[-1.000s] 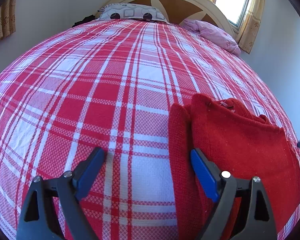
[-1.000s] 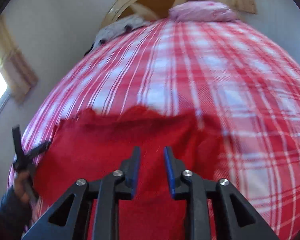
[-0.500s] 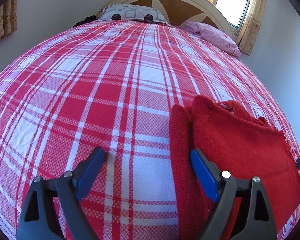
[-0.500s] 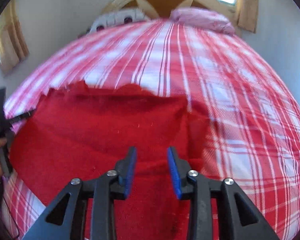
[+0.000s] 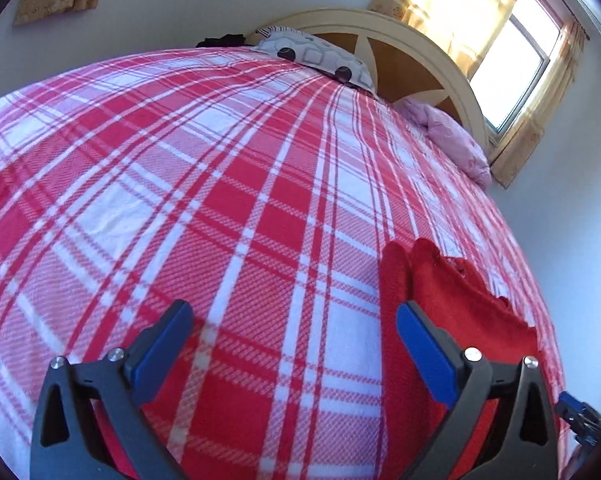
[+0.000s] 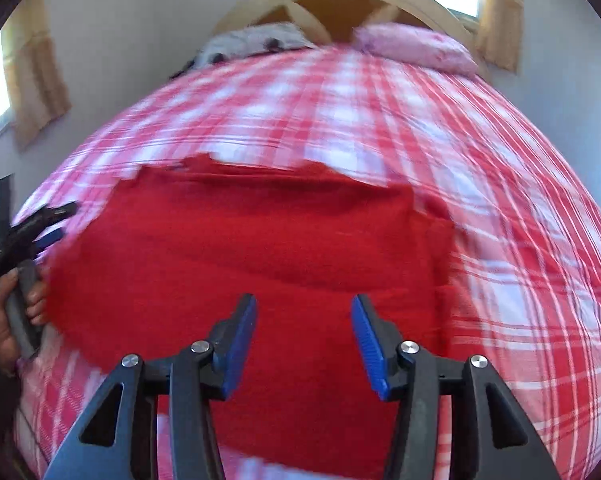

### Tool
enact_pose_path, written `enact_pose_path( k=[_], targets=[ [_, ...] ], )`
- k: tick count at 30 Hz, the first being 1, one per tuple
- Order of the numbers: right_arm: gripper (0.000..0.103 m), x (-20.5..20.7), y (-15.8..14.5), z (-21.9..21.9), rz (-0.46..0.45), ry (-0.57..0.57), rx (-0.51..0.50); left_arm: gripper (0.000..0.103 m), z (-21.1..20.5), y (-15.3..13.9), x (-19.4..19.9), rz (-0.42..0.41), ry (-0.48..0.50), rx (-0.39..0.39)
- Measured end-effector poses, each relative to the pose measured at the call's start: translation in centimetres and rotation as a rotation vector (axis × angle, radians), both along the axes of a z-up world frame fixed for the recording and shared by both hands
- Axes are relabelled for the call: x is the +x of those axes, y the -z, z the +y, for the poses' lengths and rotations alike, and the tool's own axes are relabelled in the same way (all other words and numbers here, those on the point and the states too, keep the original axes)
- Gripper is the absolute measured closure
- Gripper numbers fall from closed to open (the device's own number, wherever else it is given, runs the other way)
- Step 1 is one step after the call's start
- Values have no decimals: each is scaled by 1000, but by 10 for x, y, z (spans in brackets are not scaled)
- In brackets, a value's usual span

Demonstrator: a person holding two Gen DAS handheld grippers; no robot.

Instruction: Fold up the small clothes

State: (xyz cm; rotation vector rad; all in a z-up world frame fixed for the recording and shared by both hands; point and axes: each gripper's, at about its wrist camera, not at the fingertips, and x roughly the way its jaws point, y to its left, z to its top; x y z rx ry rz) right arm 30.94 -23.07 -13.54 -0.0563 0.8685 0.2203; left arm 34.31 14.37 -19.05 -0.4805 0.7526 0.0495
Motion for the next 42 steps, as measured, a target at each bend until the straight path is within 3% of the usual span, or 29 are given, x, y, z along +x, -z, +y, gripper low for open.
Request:
enact_pose_path(
  k=[4, 9, 12, 22, 29, 32, 37, 42],
  targets=[
    [40, -32, -2, 68, -67, -188, -53, 0, -3, -4, -12, -8, 30, 12],
    [40, -69, 16, 157, -109, -404, -177, 0, 16, 3, -22, -6, 24, -64],
    [39, -83, 29, 186, -150, -464, -252, 0, 17, 3, -23, -23, 22, -82],
    [39, -82, 58, 236, -201, -478, -374, 0, 23, 5, -28, -59, 40, -156],
    [40, -69, 63, 238, -184, -423, -324, 0, 20, 6, -24, -63, 71, -163],
    [53, -67, 65, 235, -185, -410, -307, 0, 17, 6, -21, -66, 99, -170],
    [65, -64, 66, 230, -184, -382, -277, 0, 6, 2, -7, -47, 219, -232],
    [67, -64, 68, 231, -187, -372, -278, 0, -11, -7, 21, -10, 314, -212]
  ],
)
